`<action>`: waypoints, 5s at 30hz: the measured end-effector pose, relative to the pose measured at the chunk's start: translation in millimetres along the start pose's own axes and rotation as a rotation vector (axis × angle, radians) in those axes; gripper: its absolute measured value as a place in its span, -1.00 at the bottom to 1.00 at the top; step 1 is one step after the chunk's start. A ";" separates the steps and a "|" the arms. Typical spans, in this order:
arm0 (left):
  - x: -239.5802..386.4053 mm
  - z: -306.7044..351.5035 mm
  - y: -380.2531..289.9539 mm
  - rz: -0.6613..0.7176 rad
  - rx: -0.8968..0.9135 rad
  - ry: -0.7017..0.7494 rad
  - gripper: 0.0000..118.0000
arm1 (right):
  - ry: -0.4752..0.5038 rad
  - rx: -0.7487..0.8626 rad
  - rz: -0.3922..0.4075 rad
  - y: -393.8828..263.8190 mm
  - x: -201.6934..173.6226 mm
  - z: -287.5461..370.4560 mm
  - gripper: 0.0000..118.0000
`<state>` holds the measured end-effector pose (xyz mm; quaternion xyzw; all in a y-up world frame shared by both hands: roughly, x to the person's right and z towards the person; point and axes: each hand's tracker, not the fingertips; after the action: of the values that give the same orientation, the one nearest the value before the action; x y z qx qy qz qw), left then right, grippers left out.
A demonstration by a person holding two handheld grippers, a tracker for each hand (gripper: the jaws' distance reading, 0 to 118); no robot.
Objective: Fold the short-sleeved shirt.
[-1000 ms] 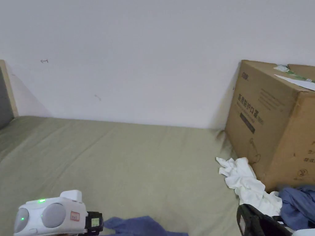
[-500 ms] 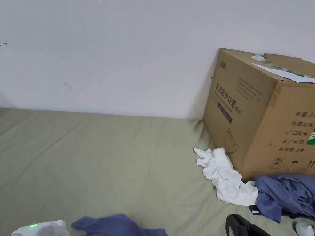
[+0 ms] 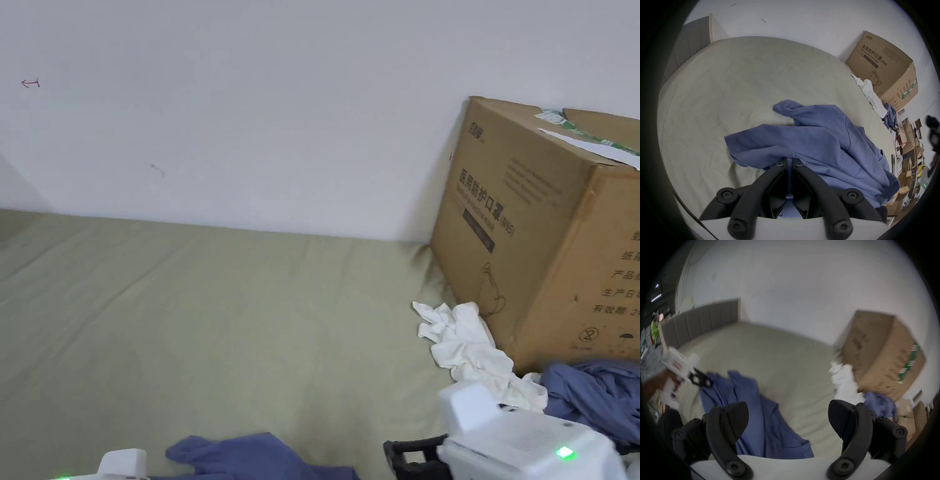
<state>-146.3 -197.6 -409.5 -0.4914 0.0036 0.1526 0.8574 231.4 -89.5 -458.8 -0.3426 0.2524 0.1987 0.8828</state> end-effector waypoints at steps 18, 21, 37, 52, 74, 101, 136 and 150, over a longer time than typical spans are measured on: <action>-6.7 -6.5 -3.8 -0.018 -0.004 0.011 -0.98 | 0.189 -0.293 -0.140 -33.1 0.7 -190.4 -0.95; 1.1 -3.9 -2.6 -0.033 0.010 0.015 -0.98 | 0.198 -0.283 -0.235 -33.3 2.0 -183.1 -0.94; -6.1 177.0 51.3 -0.104 0.357 0.003 -0.98 | 0.240 0.224 -0.679 20.2 131.9 58.8 -0.94; -6.8 399.7 99.2 -0.077 0.811 0.011 -0.98 | 0.287 0.588 -0.935 67.4 189.0 275.5 -0.94; -5.6 391.8 138.7 -0.074 0.763 0.083 -0.98 | 0.170 0.467 -0.832 107.5 197.5 255.7 -0.94; -90.9 214.3 108.4 -0.038 0.715 0.153 -0.98 | 0.071 0.381 -0.642 25.5 122.3 111.4 -0.94; -71.4 229.2 -22.2 0.014 0.760 0.184 0.75 | -0.074 -0.184 -0.481 -215.8 -2.4 -44.6 -0.87; -14.0 280.6 -28.5 -0.135 0.812 0.194 -0.92 | -0.178 -0.110 -0.418 -184.9 -2.4 5.9 0.08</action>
<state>-192.5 22.1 -238.2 -0.1246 0.1118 0.0355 0.9853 328.2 -212.6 -360.2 -0.4160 0.0860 0.0542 0.9037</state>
